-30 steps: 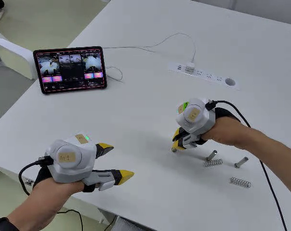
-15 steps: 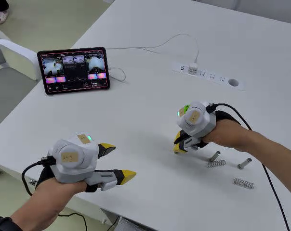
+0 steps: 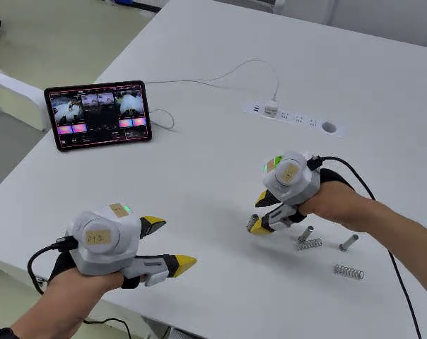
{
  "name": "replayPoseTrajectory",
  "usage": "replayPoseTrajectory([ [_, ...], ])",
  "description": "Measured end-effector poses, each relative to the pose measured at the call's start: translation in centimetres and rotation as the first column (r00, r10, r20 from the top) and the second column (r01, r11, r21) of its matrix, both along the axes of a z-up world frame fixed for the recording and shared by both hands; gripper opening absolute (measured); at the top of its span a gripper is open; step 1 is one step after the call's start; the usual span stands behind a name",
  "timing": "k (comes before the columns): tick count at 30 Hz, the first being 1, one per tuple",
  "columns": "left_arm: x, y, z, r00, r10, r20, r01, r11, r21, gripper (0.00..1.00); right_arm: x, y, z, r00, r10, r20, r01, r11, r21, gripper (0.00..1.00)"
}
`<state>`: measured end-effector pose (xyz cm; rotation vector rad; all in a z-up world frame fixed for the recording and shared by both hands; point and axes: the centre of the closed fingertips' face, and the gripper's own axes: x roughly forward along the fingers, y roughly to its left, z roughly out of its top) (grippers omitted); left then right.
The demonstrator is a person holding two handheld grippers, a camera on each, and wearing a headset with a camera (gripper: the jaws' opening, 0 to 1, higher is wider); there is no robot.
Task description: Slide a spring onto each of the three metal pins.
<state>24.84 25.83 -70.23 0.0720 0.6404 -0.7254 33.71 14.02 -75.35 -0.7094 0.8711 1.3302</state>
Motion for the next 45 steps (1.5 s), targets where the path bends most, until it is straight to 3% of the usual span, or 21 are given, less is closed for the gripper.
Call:
replayPoseTrajectory([
  [8,-0.1,-0.6,0.3,1.0,-0.009,0.007,0.009,1.0,-0.011,0.57,-0.1,-0.6,0.9,0.995,-0.1,-0.008,0.101,0.993,0.059,0.46],
  [12,-0.2,-0.8,0.5,1.0,-0.009,0.008,0.009,1.0,-0.018,0.57,-0.2,-0.5,1.5,0.986,-0.165,-0.028,0.167,0.98,0.106,0.47],
  [18,0.1,-1.0,0.8,1.0,-0.003,0.012,0.003,1.0,-0.024,0.57,-0.2,-0.9,2.0,0.971,-0.237,-0.017,0.237,0.959,0.155,0.48],
  [24,0.4,-1.4,1.0,1.0,-0.005,0.017,0.006,1.0,-0.03,0.57,-0.6,-1.6,3.2,0.944,-0.327,-0.048,0.329,0.914,0.237,0.51],
  [30,0.6,-2.0,0.9,1.0,-0.015,0.018,0.016,0.999,-0.029,0.58,-1.6,-2.8,3.1,0.923,-0.38,-0.062,0.382,0.886,0.264,0.53],
  [34,0.5,-2.3,0.8,1.0,-0.02,0.012,0.021,0.999,-0.03,0.58,-2.0,-3.3,3.5,0.898,-0.433,-0.085,0.437,0.846,0.307,0.55],
  [36,0.4,-2.5,0.6,1.0,-0.027,0.009,0.027,0.999,-0.026,0.58,-2.3,-3.6,3.7,0.89,-0.447,-0.09,0.451,0.833,0.321,0.56],
  [43,0.5,-2.8,0.7,1.0,-0.027,0.006,0.027,0.999,-0.025,0.58,-3.3,-4.8,3.7,0.873,-0.477,-0.102,0.482,0.809,0.337,0.57],
  [45,0.5,-3.0,0.7,1.0,-0.029,0.006,0.029,0.999,-0.026,0.58,-3.5,-5.3,3.9,0.864,-0.493,-0.103,0.495,0.796,0.347,0.58],
])
